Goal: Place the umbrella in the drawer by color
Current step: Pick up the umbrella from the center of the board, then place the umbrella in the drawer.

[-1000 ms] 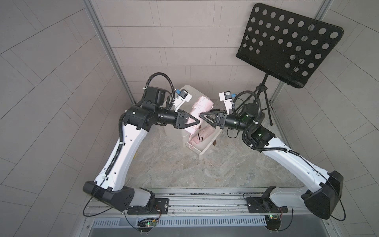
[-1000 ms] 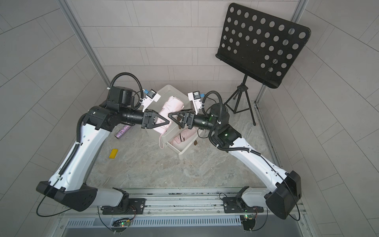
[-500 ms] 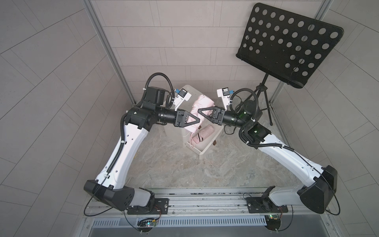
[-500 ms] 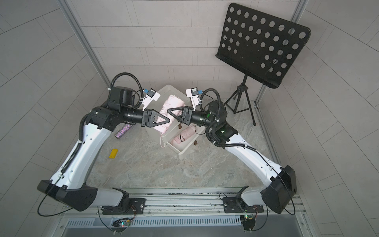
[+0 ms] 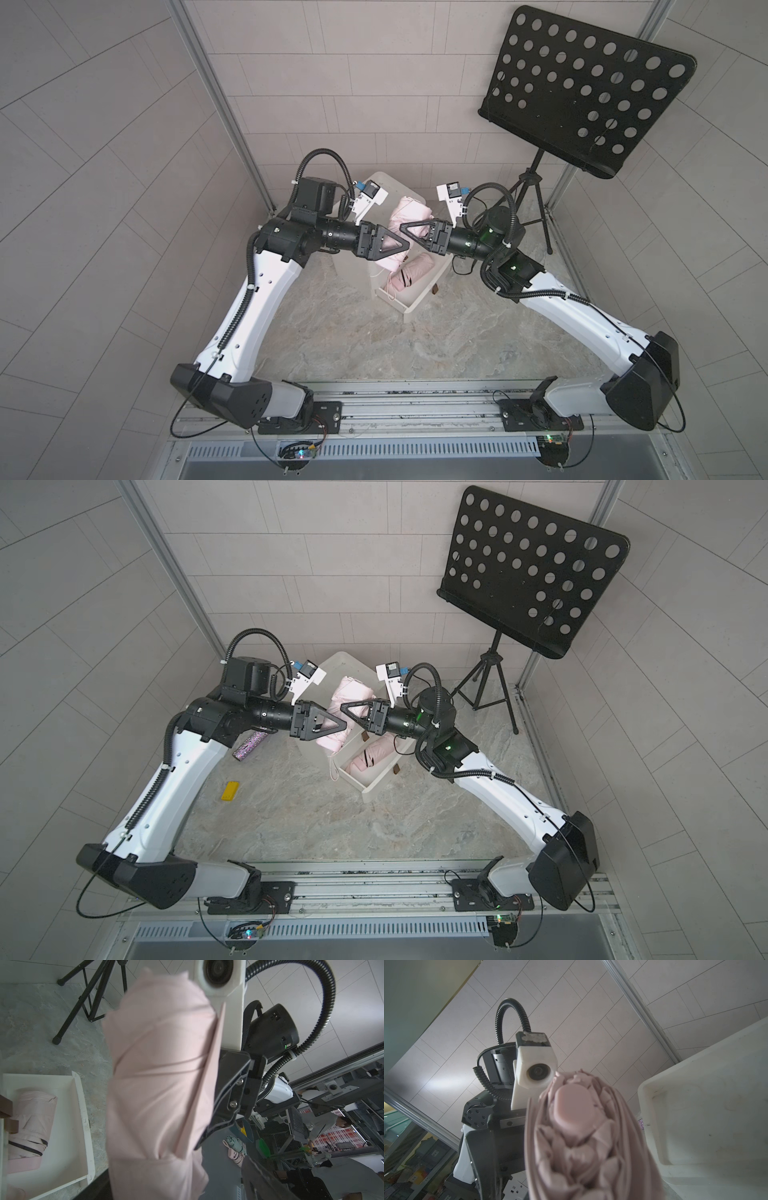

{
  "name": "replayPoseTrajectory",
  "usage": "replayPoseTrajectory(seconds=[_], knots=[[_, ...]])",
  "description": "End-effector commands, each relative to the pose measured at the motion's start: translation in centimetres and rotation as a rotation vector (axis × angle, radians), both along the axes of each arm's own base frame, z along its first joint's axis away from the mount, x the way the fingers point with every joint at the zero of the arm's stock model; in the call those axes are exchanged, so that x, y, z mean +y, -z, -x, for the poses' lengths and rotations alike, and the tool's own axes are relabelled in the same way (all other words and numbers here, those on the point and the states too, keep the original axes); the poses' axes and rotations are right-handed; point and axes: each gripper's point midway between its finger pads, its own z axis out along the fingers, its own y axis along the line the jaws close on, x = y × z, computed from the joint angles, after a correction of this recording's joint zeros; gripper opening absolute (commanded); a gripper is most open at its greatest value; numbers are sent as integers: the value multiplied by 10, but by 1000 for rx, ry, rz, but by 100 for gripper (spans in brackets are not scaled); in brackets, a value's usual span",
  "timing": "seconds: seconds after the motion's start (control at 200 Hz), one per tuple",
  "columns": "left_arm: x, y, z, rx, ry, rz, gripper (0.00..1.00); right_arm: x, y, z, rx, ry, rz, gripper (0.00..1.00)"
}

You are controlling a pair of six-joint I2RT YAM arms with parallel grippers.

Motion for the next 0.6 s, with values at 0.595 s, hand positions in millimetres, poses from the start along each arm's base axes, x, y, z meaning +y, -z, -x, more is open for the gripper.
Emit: replayPoseTrajectory(seconds=[0.595], knots=[[68, 29, -37, -289, -351, -443, 96, -125, 8, -44, 98, 391, 118, 28]])
